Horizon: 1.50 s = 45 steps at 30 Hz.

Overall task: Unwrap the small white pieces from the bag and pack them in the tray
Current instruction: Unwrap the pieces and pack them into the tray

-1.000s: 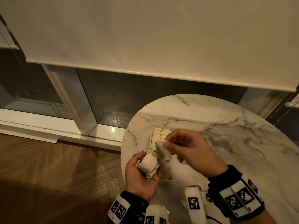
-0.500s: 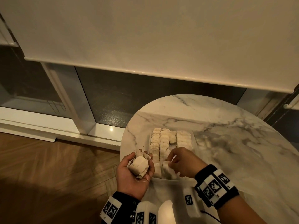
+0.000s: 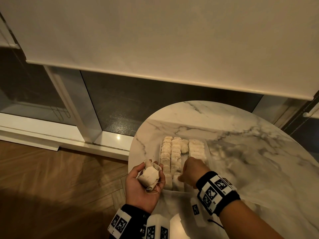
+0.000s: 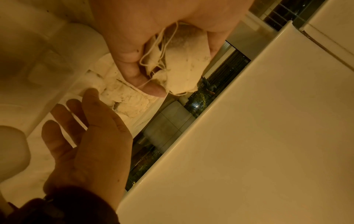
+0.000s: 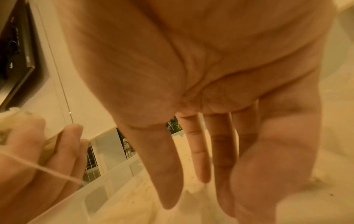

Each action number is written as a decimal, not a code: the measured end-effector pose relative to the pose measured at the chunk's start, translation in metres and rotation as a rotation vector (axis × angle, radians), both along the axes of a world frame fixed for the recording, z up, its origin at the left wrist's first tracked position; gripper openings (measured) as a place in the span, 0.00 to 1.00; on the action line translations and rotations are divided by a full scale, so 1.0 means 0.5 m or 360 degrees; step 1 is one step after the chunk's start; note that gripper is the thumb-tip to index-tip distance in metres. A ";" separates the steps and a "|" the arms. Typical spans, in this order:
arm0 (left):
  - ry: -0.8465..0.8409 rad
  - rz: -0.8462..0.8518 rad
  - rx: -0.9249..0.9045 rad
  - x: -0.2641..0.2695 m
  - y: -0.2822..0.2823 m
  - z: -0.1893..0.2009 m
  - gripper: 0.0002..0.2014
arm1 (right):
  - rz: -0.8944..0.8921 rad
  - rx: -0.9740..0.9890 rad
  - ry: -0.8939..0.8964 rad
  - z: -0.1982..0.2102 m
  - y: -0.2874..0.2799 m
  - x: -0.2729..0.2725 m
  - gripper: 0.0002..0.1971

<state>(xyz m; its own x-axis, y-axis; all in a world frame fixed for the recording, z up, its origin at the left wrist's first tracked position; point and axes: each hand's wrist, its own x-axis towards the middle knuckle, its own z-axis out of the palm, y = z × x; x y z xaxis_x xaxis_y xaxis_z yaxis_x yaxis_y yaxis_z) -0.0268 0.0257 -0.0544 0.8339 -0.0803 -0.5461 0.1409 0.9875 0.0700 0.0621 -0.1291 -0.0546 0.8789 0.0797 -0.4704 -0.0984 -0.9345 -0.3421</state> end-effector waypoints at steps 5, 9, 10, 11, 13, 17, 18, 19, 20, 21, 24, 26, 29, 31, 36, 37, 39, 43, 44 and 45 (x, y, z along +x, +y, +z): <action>0.0014 0.0006 0.0014 0.000 -0.003 -0.002 0.13 | -0.0015 -0.0111 0.0013 -0.007 0.009 -0.003 0.21; 0.0022 0.0007 0.0034 0.000 -0.005 -0.004 0.15 | 0.0007 -0.0136 0.0033 -0.023 0.015 -0.002 0.23; 0.0015 0.0006 0.0031 0.000 -0.004 -0.004 0.15 | 0.0014 -0.0142 0.0036 -0.027 0.015 0.001 0.22; 0.0005 0.0005 0.0022 0.000 -0.003 -0.005 0.15 | 0.0014 -0.0139 0.0038 -0.031 0.014 0.003 0.20; -0.0011 0.0006 0.0008 0.001 -0.002 -0.006 0.15 | -0.0005 -0.0123 0.0037 -0.038 0.009 0.009 0.18; -0.0039 0.0003 0.0019 0.002 -0.004 -0.002 0.13 | -0.0044 -0.0077 0.0025 -0.055 0.001 0.018 0.16; -0.0039 0.0000 0.0031 0.002 -0.006 0.000 0.12 | -0.0044 -0.0072 0.0017 -0.060 0.001 0.019 0.16; -0.0037 -0.0004 0.0037 0.003 -0.008 0.001 0.12 | -0.0043 -0.0072 0.0005 -0.065 0.001 0.019 0.16; -0.0035 -0.0007 0.0039 0.003 -0.010 0.002 0.12 | -0.0046 -0.0070 -0.0004 -0.069 0.002 0.018 0.17; -0.0033 -0.0005 0.0040 0.003 -0.012 0.003 0.12 | -0.0052 -0.0065 -0.0009 -0.072 0.004 0.018 0.18; -0.0026 -0.0003 0.0066 0.003 -0.013 0.003 0.14 | -0.0075 -0.0050 -0.0032 -0.077 0.009 0.020 0.18; -0.0029 -0.0002 0.0069 0.003 -0.012 0.003 0.13 | -0.0096 -0.0031 -0.0062 -0.080 0.008 0.024 0.20; -0.0033 -0.0002 0.0070 0.004 -0.010 0.003 0.12 | -0.0102 -0.0014 -0.0093 -0.083 0.008 0.027 0.20; -0.0033 -0.0004 0.0077 0.004 -0.010 0.002 0.12 | -0.0109 -0.0003 -0.0108 -0.083 0.008 0.028 0.19; -0.0022 -0.0006 0.0087 0.006 -0.012 0.004 0.11 | -0.0110 -0.0001 -0.0103 -0.082 0.007 0.029 0.19; -0.0024 -0.0003 0.0088 0.006 -0.012 0.004 0.11 | -0.0099 -0.0006 -0.0080 -0.080 0.006 0.028 0.19; -0.0028 0.0002 0.0085 0.005 -0.010 0.005 0.12 | -0.0054 -0.0009 -0.0024 -0.070 0.005 0.024 0.19; -0.0048 -0.0010 0.0066 0.005 -0.010 0.008 0.13 | -0.0032 0.0087 -0.0040 -0.032 -0.008 0.006 0.15; -0.0051 -0.0017 0.0066 0.005 -0.011 0.009 0.14 | -0.0059 0.0150 -0.0096 -0.019 -0.013 -0.001 0.13; -0.0050 -0.0020 0.0066 0.006 -0.013 0.010 0.14 | -0.0090 0.0214 -0.0181 -0.003 -0.019 -0.007 0.11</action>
